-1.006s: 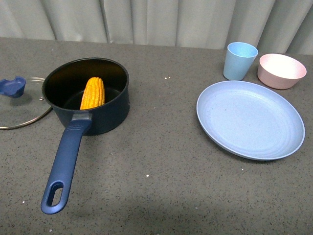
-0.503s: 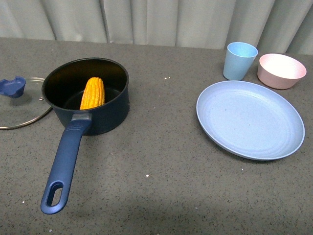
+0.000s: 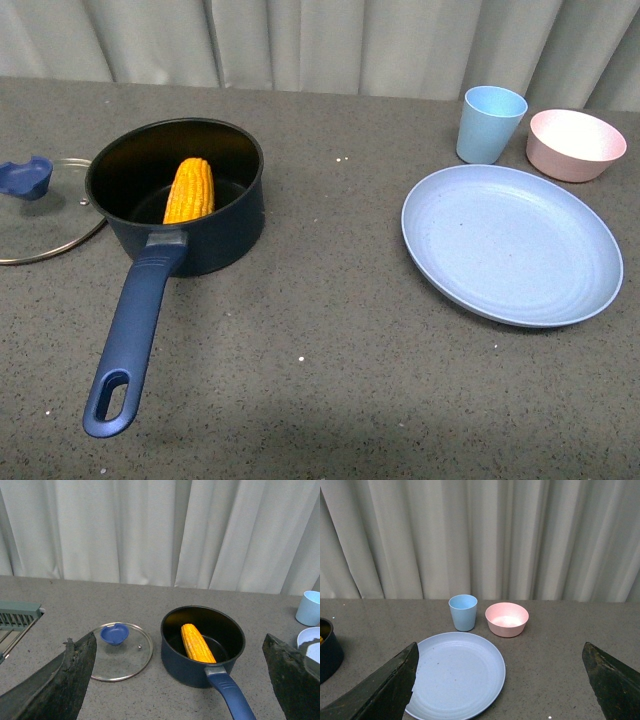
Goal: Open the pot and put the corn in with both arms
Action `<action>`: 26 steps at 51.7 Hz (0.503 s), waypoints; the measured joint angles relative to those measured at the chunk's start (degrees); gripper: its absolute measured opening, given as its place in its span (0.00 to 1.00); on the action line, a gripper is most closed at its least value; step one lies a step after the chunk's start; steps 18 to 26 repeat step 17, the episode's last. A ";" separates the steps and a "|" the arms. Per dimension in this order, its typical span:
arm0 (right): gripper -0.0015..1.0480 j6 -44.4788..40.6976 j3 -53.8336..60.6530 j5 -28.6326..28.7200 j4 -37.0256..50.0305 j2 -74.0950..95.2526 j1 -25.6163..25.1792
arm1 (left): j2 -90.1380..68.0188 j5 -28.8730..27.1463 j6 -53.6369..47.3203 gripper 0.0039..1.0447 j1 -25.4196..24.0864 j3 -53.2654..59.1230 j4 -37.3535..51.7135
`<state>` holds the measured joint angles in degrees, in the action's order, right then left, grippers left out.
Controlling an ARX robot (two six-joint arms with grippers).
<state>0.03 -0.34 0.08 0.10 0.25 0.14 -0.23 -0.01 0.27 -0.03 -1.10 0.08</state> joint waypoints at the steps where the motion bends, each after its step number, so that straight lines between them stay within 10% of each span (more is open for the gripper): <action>1: 0.91 0.00 0.00 0.00 0.00 0.00 0.00 | 0.00 0.00 0.00 0.94 0.00 0.00 0.00; 26: 0.91 0.00 0.00 0.00 0.00 0.00 0.00 | 0.00 0.00 0.00 0.94 0.02 0.00 0.00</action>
